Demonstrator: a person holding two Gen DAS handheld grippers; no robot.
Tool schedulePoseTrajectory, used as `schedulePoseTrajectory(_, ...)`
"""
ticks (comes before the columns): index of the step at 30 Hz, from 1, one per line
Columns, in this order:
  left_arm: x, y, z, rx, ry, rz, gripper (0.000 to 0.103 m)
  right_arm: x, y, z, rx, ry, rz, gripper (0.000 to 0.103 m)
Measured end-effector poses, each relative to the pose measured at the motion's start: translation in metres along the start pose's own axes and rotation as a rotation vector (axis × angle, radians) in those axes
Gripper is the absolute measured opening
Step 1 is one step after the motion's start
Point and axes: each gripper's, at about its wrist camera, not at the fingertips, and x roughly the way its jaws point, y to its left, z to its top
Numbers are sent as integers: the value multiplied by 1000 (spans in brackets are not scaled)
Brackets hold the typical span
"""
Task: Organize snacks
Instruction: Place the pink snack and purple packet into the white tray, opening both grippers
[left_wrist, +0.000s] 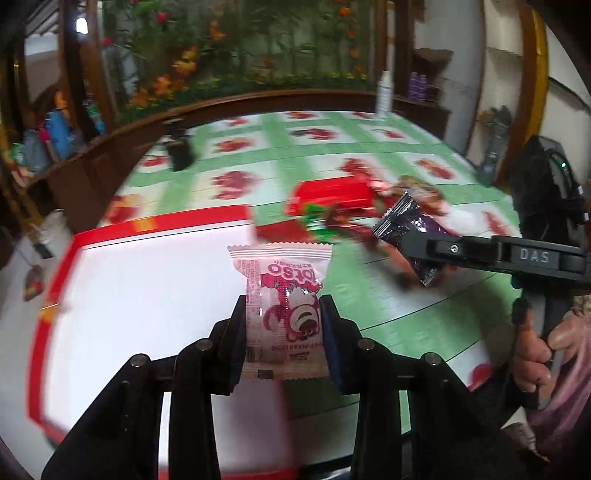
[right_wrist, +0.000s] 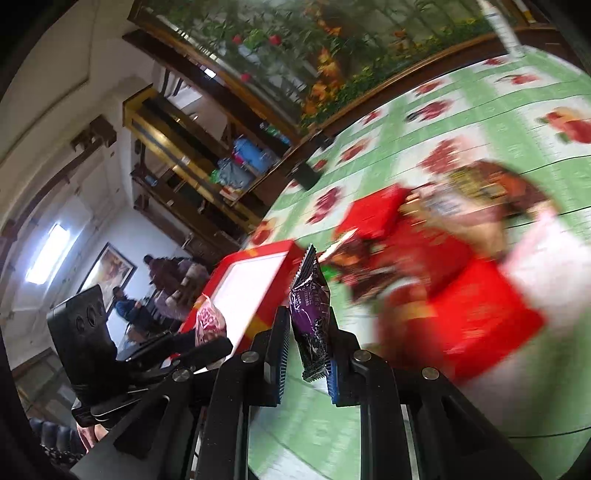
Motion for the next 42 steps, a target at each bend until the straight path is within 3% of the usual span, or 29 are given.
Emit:
schedulePoseTrajectory(9,-7,64,-29,-41,39,178,34,93,76,-14,-77,109,116,18)
schedulePoseTrajectory(17,-3,93,-44,-96,78,240,34,143,114,-33,-190,189,71,19)
schedulePoseTrajectory(24,-1,94,-49,-85,91,292,36,136,112,-35,-197,180,50,24)
schedulePoseTrajectory(28,-4,94,-49,-85,79,325,60,132,107,-33,-163,162,52,41)
schedulePoseTrajectory(38,-15,88,-40,-76,29,357,73,120,93,-29,-84,127,71,42)
schedulePoseTrajectory(42,-19,84,-36,-71,13,353,73,119,94,-30,-76,128,71,43)
